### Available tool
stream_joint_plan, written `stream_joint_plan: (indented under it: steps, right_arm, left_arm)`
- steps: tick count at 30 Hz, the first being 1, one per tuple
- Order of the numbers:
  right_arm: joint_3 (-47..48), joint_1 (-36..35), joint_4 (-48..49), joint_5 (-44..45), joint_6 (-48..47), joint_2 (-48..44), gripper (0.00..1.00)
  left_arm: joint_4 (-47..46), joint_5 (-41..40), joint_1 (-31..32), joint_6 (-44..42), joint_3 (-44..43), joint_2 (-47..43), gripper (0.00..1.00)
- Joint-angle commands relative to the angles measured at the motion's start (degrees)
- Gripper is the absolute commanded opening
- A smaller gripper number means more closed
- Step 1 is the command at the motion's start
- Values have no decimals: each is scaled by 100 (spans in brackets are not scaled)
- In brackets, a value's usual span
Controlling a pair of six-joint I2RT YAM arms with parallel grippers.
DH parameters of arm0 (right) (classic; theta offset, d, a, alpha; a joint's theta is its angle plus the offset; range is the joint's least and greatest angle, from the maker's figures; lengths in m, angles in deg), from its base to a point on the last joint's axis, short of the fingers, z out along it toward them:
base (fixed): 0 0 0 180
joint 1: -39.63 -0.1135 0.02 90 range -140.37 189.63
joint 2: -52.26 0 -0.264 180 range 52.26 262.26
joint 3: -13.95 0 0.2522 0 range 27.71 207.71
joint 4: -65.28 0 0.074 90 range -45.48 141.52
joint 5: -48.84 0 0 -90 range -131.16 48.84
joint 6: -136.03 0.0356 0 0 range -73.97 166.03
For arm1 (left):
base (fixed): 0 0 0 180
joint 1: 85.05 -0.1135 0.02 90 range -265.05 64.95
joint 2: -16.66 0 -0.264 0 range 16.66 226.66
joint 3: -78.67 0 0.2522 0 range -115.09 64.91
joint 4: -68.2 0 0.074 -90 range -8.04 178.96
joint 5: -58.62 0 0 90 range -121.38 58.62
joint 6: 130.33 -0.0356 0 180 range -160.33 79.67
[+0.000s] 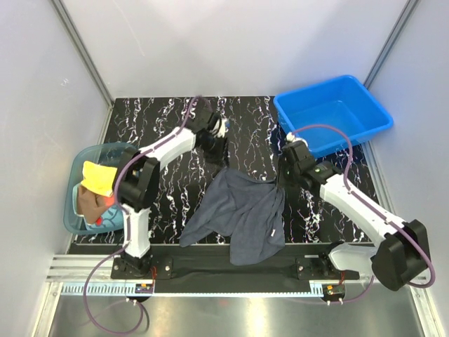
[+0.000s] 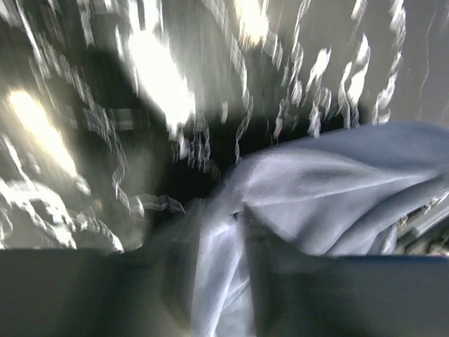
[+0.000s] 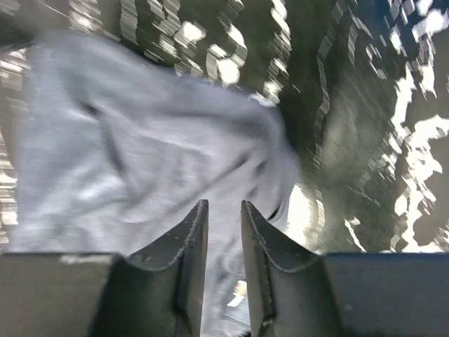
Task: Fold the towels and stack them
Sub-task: Flatten out the crumpled towel
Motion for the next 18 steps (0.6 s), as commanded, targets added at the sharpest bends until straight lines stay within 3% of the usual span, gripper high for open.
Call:
stream_joint_plan:
  steps: [1, 5, 7, 9, 12, 18]
  right_arm:
    - [473, 12, 324, -258, 117, -322, 33]
    - [473, -67, 553, -854, 494, -85, 36]
    - [333, -163, 948, -1102, 819, 169, 37]
    - [245, -400, 1342, -1208, 960, 546, 41]
    - [271, -664, 2001, -1550, 628, 1187, 43]
    - [701, -973, 2301, -1876, -32, 2260, 41]
  left_arm:
    - [-13, -445, -41, -134, -1141, -221, 47]
    - [129, -2418, -24, 24, -258, -1423, 56]
    - [50, -2906, -32, 339, 1024, -2483, 56]
    - [-256, -2812, 11, 646, 2461, -3233, 55]
    - [-328, -2776, 336, 1137, 3791, -4298, 55]
    - [-249, -3075, 1030, 2088, 4877, -5712, 56]
